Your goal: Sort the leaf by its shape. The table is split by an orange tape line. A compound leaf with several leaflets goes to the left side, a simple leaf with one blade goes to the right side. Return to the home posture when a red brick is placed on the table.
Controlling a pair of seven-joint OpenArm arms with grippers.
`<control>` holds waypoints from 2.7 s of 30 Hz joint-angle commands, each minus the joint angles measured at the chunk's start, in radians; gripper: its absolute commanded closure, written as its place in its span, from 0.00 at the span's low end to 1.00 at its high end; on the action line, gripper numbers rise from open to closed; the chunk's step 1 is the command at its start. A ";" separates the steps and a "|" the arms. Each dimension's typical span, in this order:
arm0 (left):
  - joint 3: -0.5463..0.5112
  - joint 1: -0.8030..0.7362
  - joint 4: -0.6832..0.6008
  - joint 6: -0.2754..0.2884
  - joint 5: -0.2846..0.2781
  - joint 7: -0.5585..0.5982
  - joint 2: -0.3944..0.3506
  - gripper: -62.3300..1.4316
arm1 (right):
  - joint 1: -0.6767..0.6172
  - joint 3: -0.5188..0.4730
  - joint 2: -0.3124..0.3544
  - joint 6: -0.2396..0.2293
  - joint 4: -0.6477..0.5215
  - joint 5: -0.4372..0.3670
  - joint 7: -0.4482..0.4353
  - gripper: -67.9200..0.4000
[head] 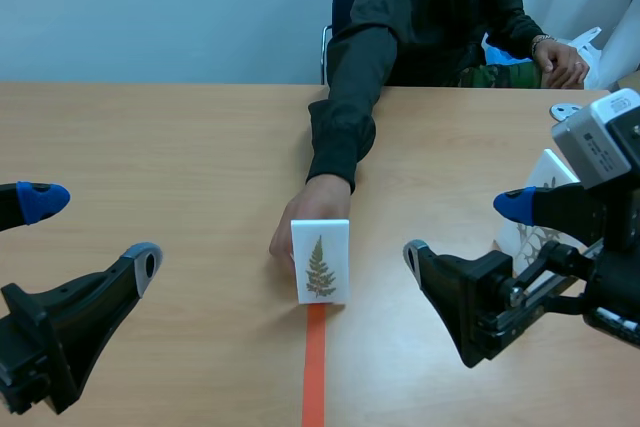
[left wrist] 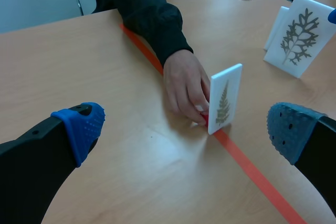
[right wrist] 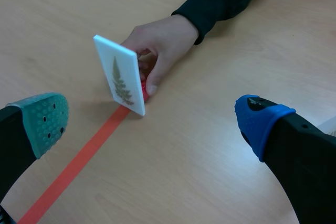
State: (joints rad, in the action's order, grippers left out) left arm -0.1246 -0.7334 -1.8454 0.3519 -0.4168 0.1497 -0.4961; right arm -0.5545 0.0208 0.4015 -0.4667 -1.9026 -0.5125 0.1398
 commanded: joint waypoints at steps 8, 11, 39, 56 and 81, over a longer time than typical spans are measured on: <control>0.005 0.005 -0.013 0.002 -0.006 0.014 0.002 0.00 | 0.015 -0.015 0.003 0.004 -0.014 -0.007 -0.011 0.00; 0.005 0.005 -0.013 0.002 -0.006 0.014 0.002 0.00 | 0.015 -0.015 0.003 0.004 -0.014 -0.007 -0.011 0.00; 0.005 0.005 -0.013 0.002 -0.006 0.015 0.002 0.00 | 0.102 0.073 0.003 0.003 0.091 0.041 -0.051 0.00; 0.005 0.005 -0.013 0.002 -0.006 0.014 0.002 0.00 | 0.365 0.327 -0.096 0.003 0.505 0.309 -0.297 0.00; 0.005 0.005 -0.013 0.002 -0.006 0.015 0.002 0.00 | 0.523 0.476 -0.196 0.045 0.767 0.564 -0.505 0.23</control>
State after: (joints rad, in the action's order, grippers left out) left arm -0.1246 -0.7334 -1.8454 0.3519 -0.4168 0.1501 -0.4961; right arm -0.0429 0.4957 0.2039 -0.4259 -1.1282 0.0608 -0.3511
